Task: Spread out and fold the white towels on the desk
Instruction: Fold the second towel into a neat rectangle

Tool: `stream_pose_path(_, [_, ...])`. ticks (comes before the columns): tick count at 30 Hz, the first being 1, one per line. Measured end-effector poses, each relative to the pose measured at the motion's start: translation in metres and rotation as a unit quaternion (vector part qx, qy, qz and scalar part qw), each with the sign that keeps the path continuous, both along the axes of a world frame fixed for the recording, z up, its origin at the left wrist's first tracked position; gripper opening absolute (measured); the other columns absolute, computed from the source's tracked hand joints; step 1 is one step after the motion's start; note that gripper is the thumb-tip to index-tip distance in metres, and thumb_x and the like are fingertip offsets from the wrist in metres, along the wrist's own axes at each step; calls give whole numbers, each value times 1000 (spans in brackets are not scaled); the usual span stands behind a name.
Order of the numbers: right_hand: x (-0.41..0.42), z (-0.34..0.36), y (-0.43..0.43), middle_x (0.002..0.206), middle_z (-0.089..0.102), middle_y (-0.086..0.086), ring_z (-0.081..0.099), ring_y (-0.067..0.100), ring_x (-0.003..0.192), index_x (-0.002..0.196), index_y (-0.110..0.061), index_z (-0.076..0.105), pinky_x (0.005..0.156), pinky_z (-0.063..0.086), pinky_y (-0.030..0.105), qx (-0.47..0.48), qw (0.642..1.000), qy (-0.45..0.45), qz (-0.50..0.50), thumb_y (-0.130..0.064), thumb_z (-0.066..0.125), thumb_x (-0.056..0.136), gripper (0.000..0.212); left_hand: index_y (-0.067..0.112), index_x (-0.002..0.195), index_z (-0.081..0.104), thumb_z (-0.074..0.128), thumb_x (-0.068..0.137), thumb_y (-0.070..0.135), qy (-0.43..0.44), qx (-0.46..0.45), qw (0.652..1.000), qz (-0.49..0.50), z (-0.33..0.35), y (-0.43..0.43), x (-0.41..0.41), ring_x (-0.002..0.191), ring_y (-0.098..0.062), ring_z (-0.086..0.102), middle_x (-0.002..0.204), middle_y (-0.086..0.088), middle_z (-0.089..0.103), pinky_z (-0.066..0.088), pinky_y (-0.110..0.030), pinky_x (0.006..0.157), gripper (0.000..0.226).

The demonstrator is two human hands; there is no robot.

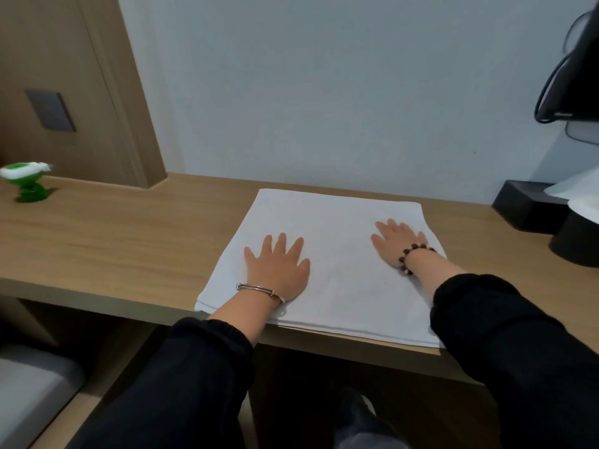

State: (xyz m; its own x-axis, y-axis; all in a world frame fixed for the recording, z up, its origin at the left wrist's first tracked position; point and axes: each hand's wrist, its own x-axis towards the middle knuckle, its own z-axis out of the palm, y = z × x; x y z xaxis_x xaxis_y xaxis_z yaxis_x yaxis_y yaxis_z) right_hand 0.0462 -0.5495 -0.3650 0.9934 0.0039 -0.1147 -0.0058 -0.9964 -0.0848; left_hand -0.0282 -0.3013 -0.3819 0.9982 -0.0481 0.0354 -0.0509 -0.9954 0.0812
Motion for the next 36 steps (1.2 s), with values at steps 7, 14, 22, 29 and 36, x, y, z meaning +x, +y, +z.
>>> stream_pose_path(7, [-7, 12, 30, 138, 37, 11, 33, 31, 125, 135, -17, 35, 99, 36, 46, -39, 997, -58, 30, -31, 23, 98, 41, 40, 148, 2, 12, 97, 50, 23, 11, 999, -22, 3, 6, 4, 145, -25, -5, 159, 4, -4, 2, -60, 110, 53])
stream_pose_path(14, [-35, 36, 68, 114, 61, 10, 57, 29, 97, 100, -9, 60, 73, 42, 32, -65, 994, -77, 47, -26, 33, 96, 32, 37, 149, 1, 23, 97, 41, 6, 227, 973, 46, 39, 42, 35, 144, -33, -10, 159, -2, -8, -2, -66, 107, 56])
stream_pose_path(22, [-40, -8, 47, 160, 3, -2, 5, 19, 146, 151, -26, 12, 116, 7, 51, 16, 998, -37, 46, -47, 14, 98, 57, 39, 148, 0, 9, 93, 56, 51, -21, 991, 125, 12, 18, 28, 145, -26, -9, 159, 4, -8, -1, -63, 109, 59])
stream_pose_path(29, [-32, 12, 57, 157, 12, 7, 11, 28, 143, 148, -14, 22, 113, 11, 53, -77, 995, -59, 11, -37, 18, 99, 54, 41, 147, 0, 10, 91, 60, 48, 2, 994, 98, 6, 22, 31, 145, -28, -9, 159, 4, -7, -1, -65, 108, 60])
stream_pose_path(36, [-17, 41, 96, 110, 64, 3, 59, 24, 93, 111, -13, 62, 70, 43, 30, -190, 975, -65, 93, -16, 38, 91, 31, 43, 147, 2, 13, 93, 59, 46, 12, 999, -6, 4, 6, 39, 145, -25, -8, 159, 6, -7, -1, -63, 108, 58])
